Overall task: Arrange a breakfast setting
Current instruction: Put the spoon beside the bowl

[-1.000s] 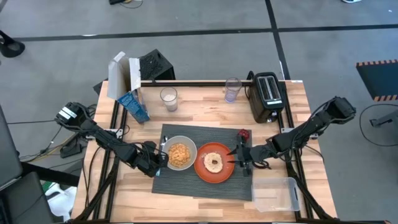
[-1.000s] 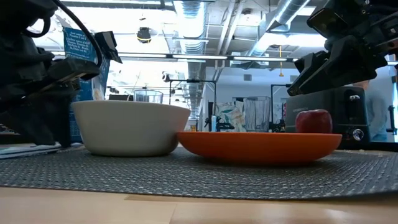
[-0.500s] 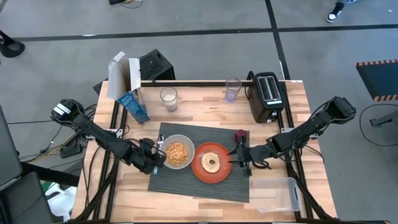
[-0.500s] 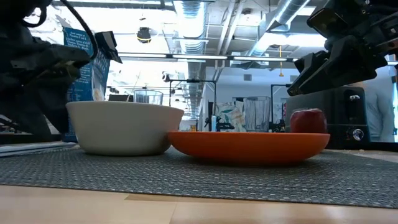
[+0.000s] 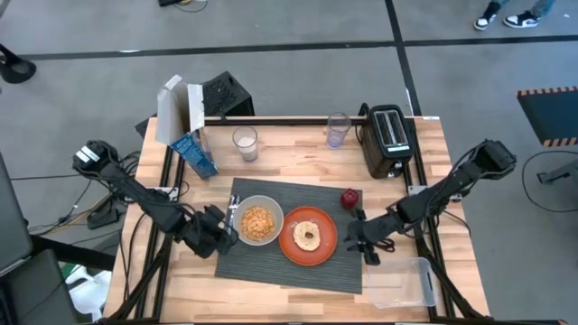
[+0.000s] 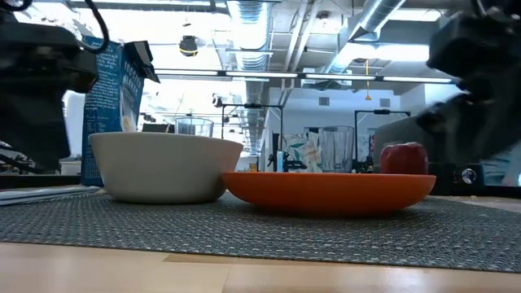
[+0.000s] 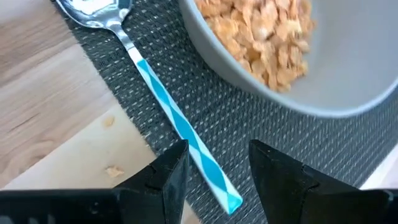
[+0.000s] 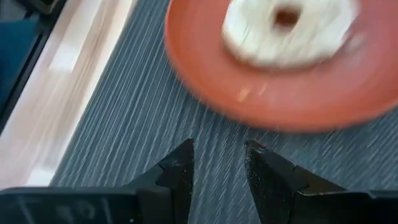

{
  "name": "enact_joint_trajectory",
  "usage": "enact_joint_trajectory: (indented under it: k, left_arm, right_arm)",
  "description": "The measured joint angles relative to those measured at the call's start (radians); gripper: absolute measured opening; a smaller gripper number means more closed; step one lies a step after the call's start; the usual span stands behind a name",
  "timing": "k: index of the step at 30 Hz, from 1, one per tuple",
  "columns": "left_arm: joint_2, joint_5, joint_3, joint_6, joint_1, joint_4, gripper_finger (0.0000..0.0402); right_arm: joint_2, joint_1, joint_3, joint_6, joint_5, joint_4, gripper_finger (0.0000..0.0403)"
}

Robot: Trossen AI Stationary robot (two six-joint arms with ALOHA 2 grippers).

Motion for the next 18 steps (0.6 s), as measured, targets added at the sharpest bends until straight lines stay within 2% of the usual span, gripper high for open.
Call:
enact_joint_trajectory:
  k: [10, 18]
  left_arm:
    - [0.014, -0.034, 0.002, 0.021, -0.090, -0.014, 0.0154]
    - [0.119, -0.046, 0.002, 0.014, -0.170, -0.008, 0.0154]
  right_arm:
    - [0.002, 0.009, 0.000, 0.042, -0.012, -0.023, 0.0088]
    - [0.122, 0.008, 0.002, 0.051, -0.015, 0.022, 0.0042]
